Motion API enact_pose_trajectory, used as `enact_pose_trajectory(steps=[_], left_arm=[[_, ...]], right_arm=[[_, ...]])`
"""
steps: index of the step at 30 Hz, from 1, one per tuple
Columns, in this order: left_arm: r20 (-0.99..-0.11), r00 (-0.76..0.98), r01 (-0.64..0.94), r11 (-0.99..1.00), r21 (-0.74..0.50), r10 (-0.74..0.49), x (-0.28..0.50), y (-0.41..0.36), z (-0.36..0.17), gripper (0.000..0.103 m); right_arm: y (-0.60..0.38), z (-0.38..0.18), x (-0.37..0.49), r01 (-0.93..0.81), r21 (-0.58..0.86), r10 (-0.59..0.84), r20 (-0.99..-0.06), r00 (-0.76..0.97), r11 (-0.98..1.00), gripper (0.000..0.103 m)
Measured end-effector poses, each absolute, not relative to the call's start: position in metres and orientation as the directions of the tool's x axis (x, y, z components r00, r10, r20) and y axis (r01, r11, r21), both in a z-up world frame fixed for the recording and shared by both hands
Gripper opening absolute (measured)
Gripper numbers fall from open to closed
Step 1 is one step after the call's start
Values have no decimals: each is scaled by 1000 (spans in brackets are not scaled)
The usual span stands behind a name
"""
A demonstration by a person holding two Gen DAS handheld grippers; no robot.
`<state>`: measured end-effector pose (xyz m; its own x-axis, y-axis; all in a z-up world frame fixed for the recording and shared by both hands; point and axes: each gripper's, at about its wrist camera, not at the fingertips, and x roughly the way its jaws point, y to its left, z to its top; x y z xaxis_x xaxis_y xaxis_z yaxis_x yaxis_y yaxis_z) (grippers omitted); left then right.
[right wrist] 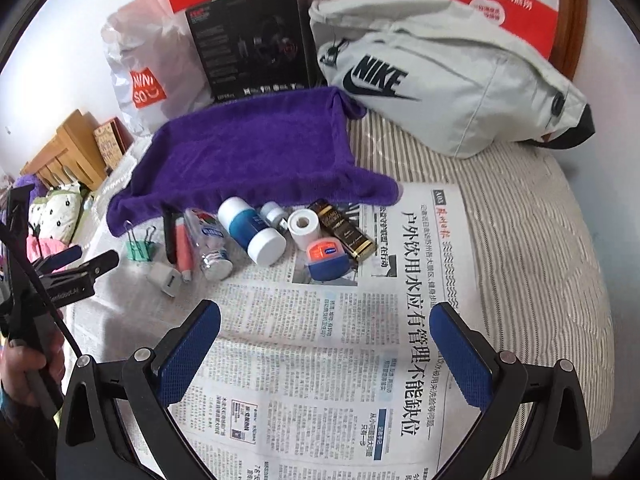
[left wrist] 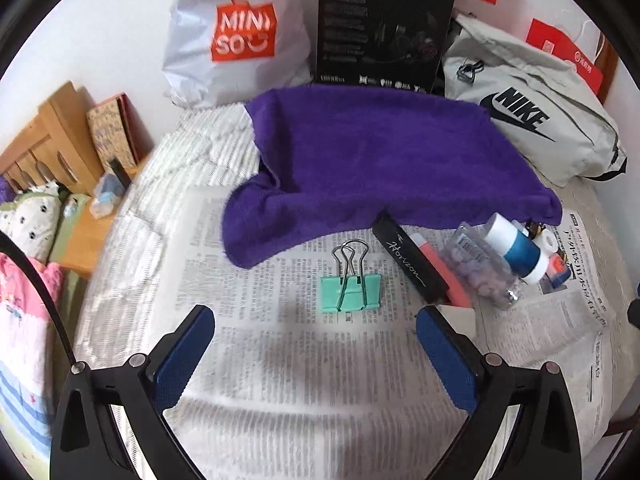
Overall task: Organize rigid objects
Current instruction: 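Grasp the teal binder clip with the left tool while the right tool grasps the Grand Reserve bottle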
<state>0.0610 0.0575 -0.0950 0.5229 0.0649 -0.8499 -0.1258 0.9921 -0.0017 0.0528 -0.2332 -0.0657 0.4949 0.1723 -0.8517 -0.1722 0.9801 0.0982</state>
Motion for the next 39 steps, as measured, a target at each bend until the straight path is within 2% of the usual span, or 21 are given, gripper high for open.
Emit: enact_pose_trajectory(steps=[8,11,13,17,19,21,24,29,32,35,37,39], left_arm=[[-866,496,-113,994,3,59,88,53,-123,99],[-870,490,-114,993,4,60,92,52,-131,92],[-872,484,-119,993,13,69,94,53,-136,78],[-863,500,-112,994,15,69,93,54,-140,73],[-857,511,-110,994,11,66,93,56,-140,63],[-854,516,-103,995,12,64,93,57,-139,60],[-849,526,-102,995,1,54,92,59,-137,39],[-848,529,-90,996,-15,35,89,60,-136,39],[-849,527,-85,996,-3,42,88,57,-136,39],[-852,522,-82,997,-5,39,90,57,-136,39],[-853,521,-85,996,-17,30,90,58,-136,39],[-853,521,-91,995,-32,20,90,60,-135,39]], right_arm=[[-234,-84,70,-184,81,158,-874,460,980,103],[-240,-90,74,-179,92,165,-875,454,980,103],[-246,-95,78,-166,95,161,-881,446,981,103],[-256,-102,84,-148,97,152,-888,433,984,103],[-259,-105,87,-144,100,153,-892,425,984,103],[-261,-106,90,-144,96,149,-892,427,985,103],[-266,-106,93,-133,82,133,-889,439,988,103],[-270,-107,108,-128,97,147,-870,470,987,101],[-264,-110,121,-160,47,120,-864,489,986,93],[-259,-117,139,-192,3,100,-862,496,981,81],[-253,-122,151,-237,-23,99,-866,490,971,69],[-247,-126,156,-273,-52,93,-866,492,961,67]])
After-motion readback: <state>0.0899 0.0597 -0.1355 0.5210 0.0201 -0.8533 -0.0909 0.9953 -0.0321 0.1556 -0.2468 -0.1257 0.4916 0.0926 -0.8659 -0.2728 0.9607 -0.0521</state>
